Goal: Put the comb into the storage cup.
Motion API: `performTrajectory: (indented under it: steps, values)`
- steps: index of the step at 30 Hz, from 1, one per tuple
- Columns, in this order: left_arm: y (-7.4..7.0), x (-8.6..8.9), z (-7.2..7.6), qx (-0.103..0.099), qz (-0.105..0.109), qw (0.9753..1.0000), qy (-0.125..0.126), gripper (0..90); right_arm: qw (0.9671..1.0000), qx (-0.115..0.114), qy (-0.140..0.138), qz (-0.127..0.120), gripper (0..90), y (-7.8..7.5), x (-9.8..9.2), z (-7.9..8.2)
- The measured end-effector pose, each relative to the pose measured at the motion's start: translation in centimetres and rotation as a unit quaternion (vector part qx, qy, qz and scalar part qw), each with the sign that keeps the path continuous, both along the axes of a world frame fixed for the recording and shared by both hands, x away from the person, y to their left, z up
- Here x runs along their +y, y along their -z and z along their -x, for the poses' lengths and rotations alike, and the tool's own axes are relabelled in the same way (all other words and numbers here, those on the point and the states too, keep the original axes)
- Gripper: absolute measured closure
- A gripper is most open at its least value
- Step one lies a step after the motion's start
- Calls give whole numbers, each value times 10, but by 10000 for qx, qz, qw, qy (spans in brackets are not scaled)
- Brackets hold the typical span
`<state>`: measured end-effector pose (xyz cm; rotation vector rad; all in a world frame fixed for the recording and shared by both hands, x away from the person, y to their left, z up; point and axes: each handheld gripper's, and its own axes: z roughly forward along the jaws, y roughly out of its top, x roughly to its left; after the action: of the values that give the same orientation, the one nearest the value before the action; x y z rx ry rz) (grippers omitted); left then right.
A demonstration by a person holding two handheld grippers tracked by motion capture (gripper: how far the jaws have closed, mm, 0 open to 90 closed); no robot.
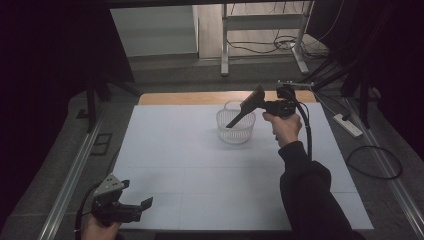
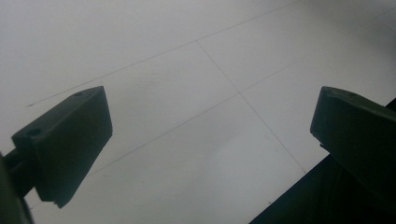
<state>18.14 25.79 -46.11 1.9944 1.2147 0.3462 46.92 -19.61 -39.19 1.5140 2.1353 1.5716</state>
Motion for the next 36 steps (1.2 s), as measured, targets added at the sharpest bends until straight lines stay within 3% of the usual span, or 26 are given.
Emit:
performTrajectory:
  steps: [17,29,33,36]
  values:
    - [0,0,0,24,-3,10000,-7,0,9998,184,-49,44,834,24,7,-3]
    - [0,0,0,35,-14,10000,-18,0,9994,341,29,-88,828,34,2,-8]
    - [0,0,-1,36,-14,10000,-18,0,9990,432,124,-40,810,38,-1,-9]
    - [0,0,-1,38,-9,10000,-15,0,9989,412,195,129,785,39,-2,-9]
